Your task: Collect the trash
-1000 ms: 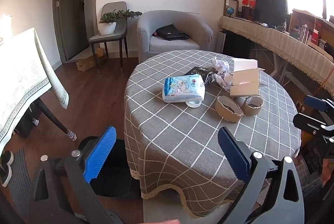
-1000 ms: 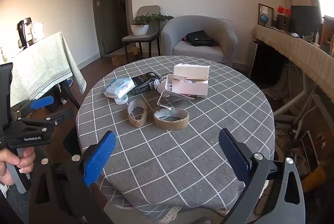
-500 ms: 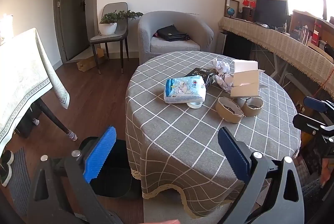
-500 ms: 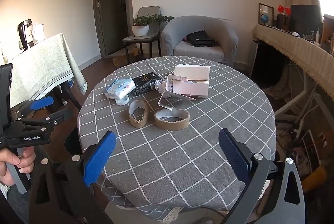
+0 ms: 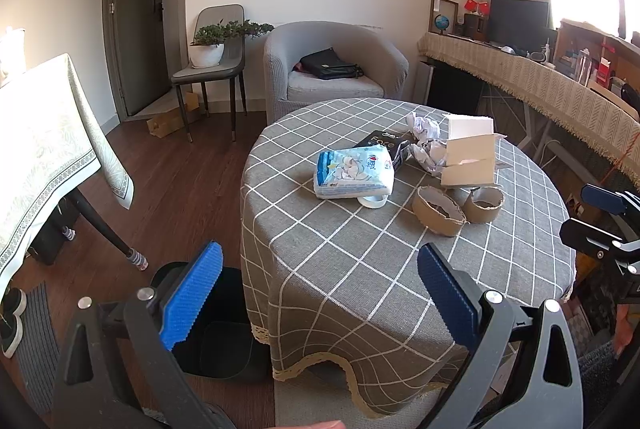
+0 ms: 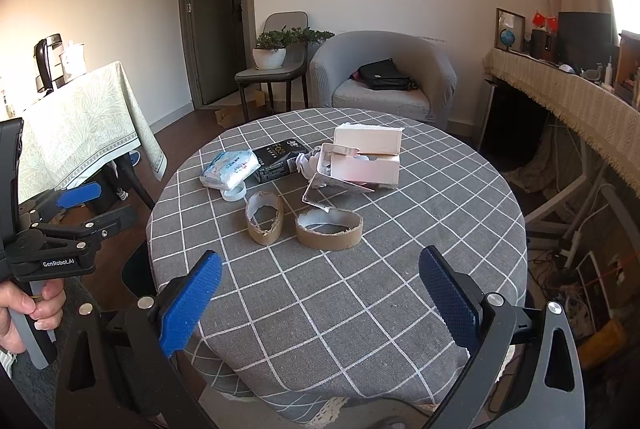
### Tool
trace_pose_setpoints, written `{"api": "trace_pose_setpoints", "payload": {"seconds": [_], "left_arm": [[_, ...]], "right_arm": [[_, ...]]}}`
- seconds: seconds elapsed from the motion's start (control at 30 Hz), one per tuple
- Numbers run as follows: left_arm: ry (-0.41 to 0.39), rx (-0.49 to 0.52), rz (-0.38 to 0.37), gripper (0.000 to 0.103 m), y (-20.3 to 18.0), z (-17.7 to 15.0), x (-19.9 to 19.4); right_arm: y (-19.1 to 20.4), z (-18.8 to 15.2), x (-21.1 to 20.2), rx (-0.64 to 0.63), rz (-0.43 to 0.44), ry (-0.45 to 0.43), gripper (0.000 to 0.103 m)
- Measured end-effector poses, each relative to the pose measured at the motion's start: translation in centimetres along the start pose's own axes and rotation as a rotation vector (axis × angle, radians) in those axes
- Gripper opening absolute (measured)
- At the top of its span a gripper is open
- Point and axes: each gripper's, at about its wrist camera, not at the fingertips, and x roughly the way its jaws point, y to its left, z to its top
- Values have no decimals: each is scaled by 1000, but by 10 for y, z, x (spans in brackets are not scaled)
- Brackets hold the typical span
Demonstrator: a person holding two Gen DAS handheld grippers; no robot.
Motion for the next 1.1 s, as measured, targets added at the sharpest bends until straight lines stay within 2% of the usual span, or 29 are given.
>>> {"api": "trace_pose_setpoints", "payload": {"seconds": [1.1], "left_arm": [[0, 1, 5, 100, 0, 0, -1]], "right_arm": [[-1, 0, -2, 1, -1, -1, 100]]}}
